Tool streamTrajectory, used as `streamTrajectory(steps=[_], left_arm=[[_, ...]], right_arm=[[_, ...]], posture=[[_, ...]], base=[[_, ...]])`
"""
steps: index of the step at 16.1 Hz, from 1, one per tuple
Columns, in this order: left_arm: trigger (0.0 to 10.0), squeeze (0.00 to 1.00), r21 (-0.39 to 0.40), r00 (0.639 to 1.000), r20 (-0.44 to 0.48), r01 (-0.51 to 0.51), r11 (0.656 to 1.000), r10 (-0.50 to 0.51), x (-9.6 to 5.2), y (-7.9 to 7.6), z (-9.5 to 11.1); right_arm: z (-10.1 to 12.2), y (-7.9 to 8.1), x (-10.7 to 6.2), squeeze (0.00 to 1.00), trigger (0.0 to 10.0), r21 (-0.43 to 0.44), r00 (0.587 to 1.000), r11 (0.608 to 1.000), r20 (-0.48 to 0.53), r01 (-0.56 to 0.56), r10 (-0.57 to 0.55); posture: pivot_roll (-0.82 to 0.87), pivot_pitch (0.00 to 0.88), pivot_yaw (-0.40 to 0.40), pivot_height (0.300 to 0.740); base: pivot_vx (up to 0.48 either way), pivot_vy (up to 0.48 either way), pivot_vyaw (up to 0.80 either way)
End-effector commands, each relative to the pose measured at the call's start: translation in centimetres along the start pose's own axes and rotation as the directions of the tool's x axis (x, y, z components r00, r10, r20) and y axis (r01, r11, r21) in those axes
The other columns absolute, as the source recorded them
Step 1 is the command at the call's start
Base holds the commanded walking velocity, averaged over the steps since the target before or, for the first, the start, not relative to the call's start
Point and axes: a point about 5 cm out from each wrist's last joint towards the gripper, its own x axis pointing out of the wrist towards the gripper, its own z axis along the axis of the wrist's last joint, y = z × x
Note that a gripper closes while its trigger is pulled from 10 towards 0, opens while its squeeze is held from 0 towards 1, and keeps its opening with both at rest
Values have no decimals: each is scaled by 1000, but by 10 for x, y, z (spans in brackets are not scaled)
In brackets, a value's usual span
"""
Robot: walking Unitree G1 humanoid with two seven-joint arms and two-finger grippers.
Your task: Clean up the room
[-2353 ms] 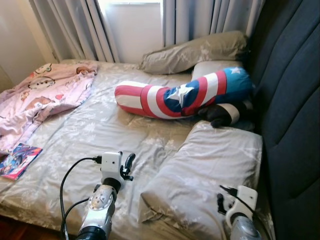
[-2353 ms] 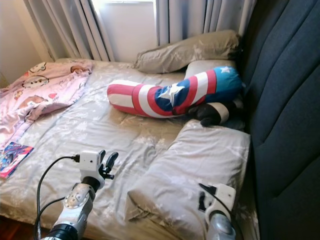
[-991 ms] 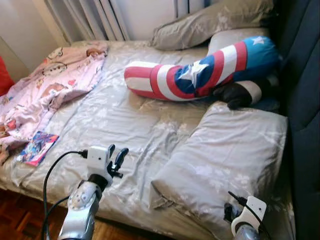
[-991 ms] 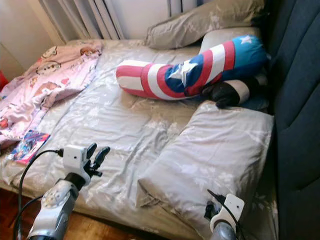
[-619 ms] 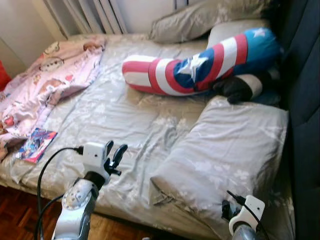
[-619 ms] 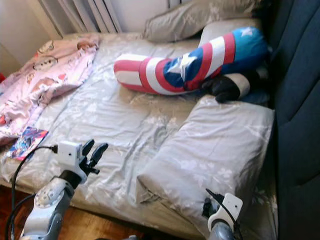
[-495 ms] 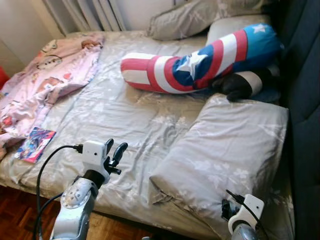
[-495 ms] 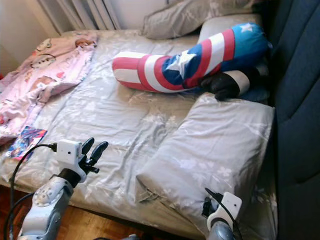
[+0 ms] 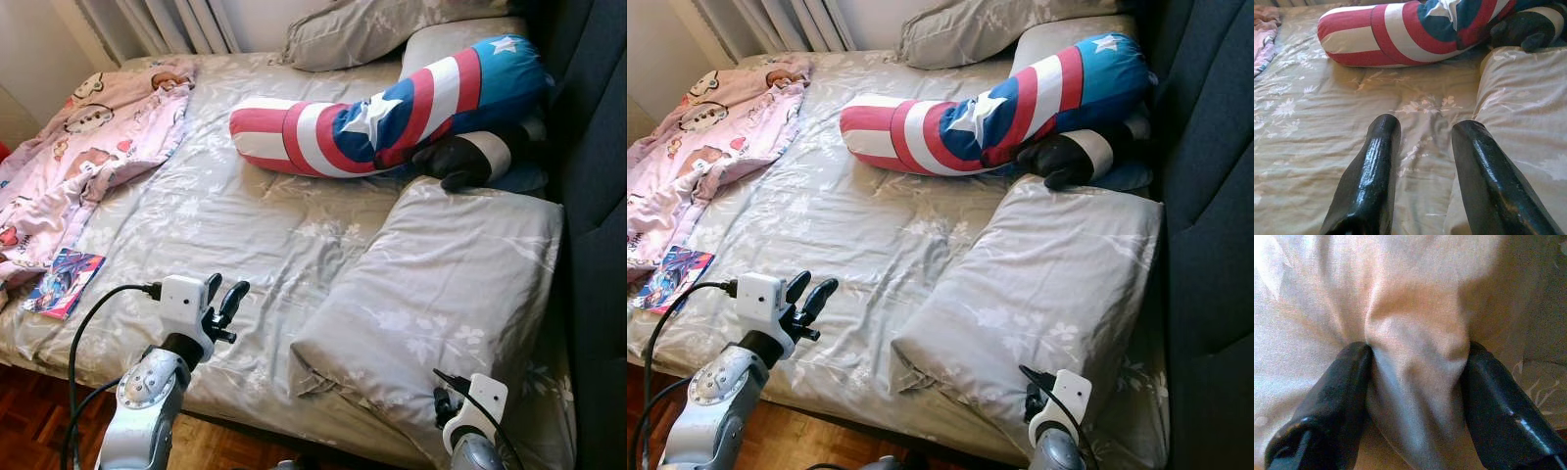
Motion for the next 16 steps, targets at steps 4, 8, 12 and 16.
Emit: streamTrajectory(steps=[4, 8, 12, 16], left_arm=[[10000, 0, 13, 999, -43, -16, 1000, 17, -2, 6, -6], [10000, 0, 7, 999, -47, -21, 1000, 21, -1, 5, -8], [10000, 0, -1, 998, -49, -26, 1000, 26, 3, 4, -12], [10000, 0, -18, 999, -36, -35, 999, 35, 12, 3, -13]], right_arm=[[-30, 4, -9, 0, 0, -17, 994, 1000, -106, -21, 19], [-26, 7, -8, 0, 0, -34, 995, 999, -100, -27, 23], [-19, 0, -5, 0, 0, -23, 997, 1000, -80, 9, -11], [-1, -28, -1, 0, 0, -4, 992, 993, -6, 122, -122]], posture=[[129, 174, 180, 740], [122, 158, 174, 740], [114, 139, 161, 740], [75, 104, 147, 740]], base=[[0, 0, 0], [0, 0, 0], [0, 0, 0], [0, 0, 0]])
